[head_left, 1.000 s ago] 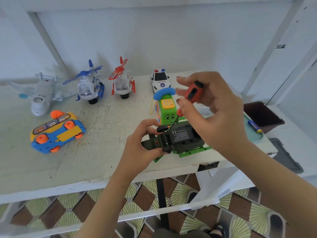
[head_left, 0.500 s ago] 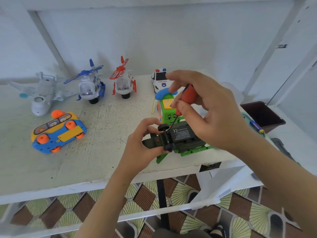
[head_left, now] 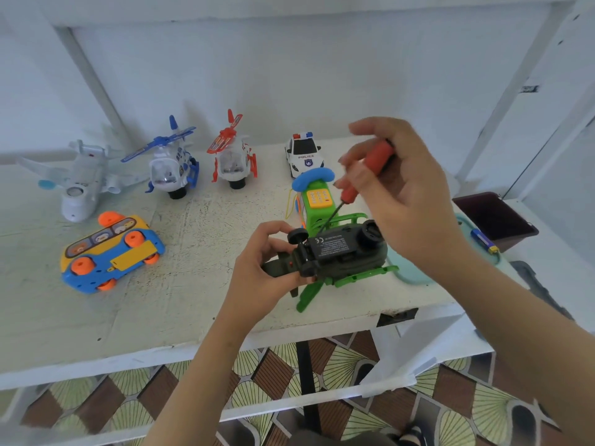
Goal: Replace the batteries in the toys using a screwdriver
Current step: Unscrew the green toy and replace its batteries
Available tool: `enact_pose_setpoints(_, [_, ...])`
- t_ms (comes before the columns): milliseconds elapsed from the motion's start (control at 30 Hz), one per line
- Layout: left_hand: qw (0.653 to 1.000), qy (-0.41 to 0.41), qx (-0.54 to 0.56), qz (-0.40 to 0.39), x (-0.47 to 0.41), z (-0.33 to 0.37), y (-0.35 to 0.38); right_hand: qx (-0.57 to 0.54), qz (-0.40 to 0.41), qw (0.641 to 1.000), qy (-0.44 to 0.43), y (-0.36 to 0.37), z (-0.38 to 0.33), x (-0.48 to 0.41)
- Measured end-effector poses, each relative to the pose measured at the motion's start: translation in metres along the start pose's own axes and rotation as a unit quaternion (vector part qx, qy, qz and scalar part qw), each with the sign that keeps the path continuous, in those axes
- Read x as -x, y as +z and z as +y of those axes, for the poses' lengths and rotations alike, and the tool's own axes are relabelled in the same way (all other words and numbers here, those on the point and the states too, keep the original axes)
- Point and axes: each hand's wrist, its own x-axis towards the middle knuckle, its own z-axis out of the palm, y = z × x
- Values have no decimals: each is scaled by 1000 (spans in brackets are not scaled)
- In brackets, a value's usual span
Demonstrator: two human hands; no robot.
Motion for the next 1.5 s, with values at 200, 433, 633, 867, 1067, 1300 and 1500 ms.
enact_pose_setpoints(200, [1000, -21, 21, 5, -3, 0, -1, 75, -80, 994, -5, -16, 1, 4])
enact_pose_setpoints(433, [1000, -18, 16, -13, -5, 2, -2, 421, -348, 837, 19, -10, 15, 13])
enact_pose_setpoints(633, [1000, -9, 0, -21, -6, 2, -1, 435, -353, 828, 32, -7, 14, 7])
enact_pose_setpoints(867, [1000, -9, -8, -17, -7, 5, 0, 458, -358, 813, -17, -5, 15, 4])
enact_pose_setpoints(1067, [1000, -5, -19, -20, -7, 6, 1, 382, -352, 854, 18, -6, 20, 6])
enact_pose_setpoints(1300, [1000, -7, -7, -15, -5, 5, 0, 378, -363, 851, 30, -2, 20, 10])
enact_pose_setpoints(1500, [1000, -9, -1, -11, -4, 5, 0, 300, -336, 890, 70, -6, 9, 9])
